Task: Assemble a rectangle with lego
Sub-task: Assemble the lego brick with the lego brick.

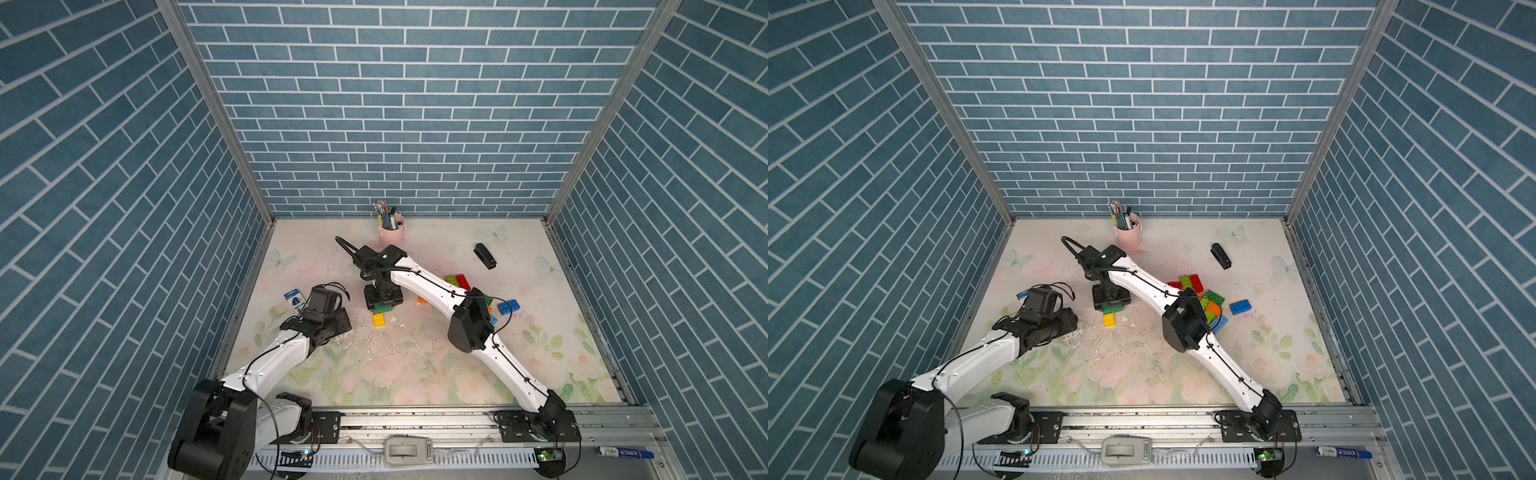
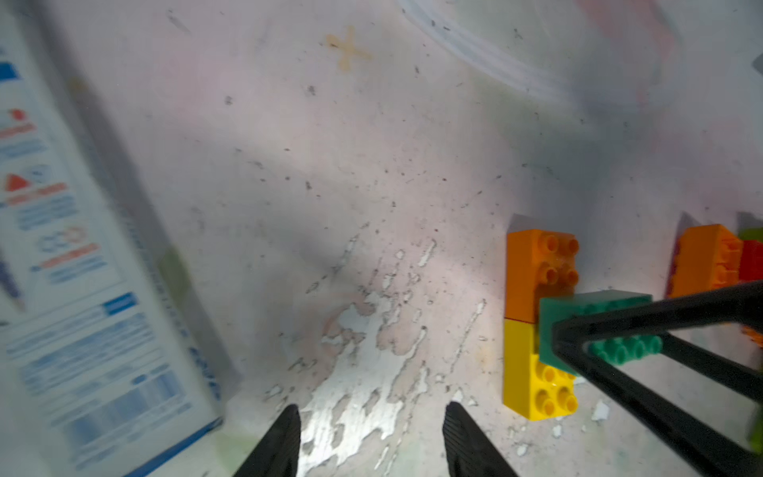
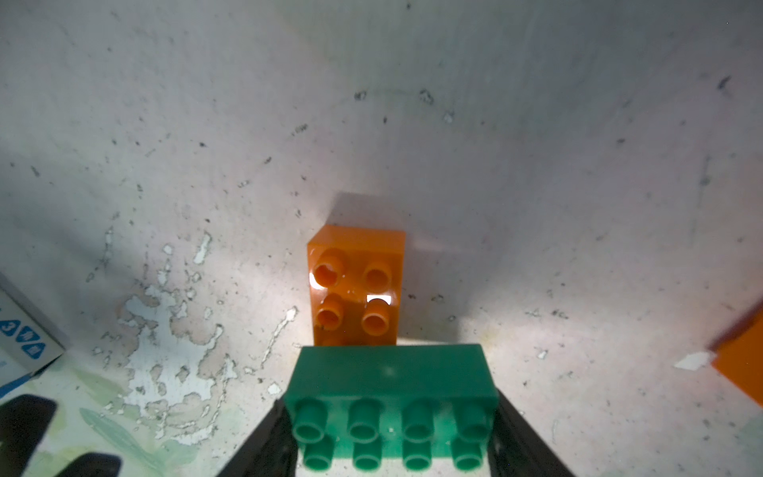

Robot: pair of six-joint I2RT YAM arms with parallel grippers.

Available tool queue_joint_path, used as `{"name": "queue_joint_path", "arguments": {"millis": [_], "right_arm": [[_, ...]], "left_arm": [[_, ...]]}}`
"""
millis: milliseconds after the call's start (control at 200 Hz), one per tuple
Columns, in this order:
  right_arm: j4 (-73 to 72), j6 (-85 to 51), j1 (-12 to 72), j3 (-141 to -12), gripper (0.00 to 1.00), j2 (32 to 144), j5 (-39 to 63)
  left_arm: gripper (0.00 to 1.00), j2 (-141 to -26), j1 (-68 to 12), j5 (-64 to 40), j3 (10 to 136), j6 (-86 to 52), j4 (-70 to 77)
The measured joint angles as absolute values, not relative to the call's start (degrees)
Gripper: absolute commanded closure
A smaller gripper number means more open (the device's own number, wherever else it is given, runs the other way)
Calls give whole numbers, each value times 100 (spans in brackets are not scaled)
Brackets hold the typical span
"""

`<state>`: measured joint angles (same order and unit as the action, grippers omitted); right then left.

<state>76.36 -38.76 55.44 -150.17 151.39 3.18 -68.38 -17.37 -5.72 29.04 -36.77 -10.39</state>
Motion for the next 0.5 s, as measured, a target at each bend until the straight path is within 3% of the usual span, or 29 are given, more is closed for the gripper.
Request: {"name": "queue_joint_path", "arguments": {"millis": [500], "right_arm": [[7590,-3870,5489,-14490,100,14849,84]], "left_arm": [[72,-7920,-2405,-1022,2808,-4080,301]]}}
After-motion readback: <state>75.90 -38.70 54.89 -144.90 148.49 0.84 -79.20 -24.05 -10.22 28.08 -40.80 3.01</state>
